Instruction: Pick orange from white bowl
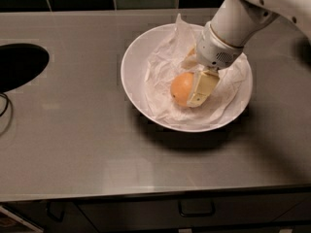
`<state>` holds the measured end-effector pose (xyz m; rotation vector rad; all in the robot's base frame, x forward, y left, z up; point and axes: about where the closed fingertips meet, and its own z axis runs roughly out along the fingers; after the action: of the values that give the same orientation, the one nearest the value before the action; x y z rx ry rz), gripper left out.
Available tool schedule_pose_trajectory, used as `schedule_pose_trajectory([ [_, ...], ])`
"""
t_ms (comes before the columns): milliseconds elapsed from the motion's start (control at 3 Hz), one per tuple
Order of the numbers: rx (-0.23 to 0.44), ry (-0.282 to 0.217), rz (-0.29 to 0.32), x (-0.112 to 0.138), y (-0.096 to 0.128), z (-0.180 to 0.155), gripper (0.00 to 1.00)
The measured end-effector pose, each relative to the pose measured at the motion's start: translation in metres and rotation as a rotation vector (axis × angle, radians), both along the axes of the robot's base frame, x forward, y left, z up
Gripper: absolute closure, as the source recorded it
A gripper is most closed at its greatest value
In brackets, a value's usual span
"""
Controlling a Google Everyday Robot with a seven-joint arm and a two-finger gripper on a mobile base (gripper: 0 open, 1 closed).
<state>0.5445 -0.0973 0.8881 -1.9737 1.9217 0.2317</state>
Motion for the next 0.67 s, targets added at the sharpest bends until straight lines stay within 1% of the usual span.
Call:
schedule_pose_trajectory([
  [667,0.022,0.022,0.016,0.0089,0.0042,-0.0179,0.27],
])
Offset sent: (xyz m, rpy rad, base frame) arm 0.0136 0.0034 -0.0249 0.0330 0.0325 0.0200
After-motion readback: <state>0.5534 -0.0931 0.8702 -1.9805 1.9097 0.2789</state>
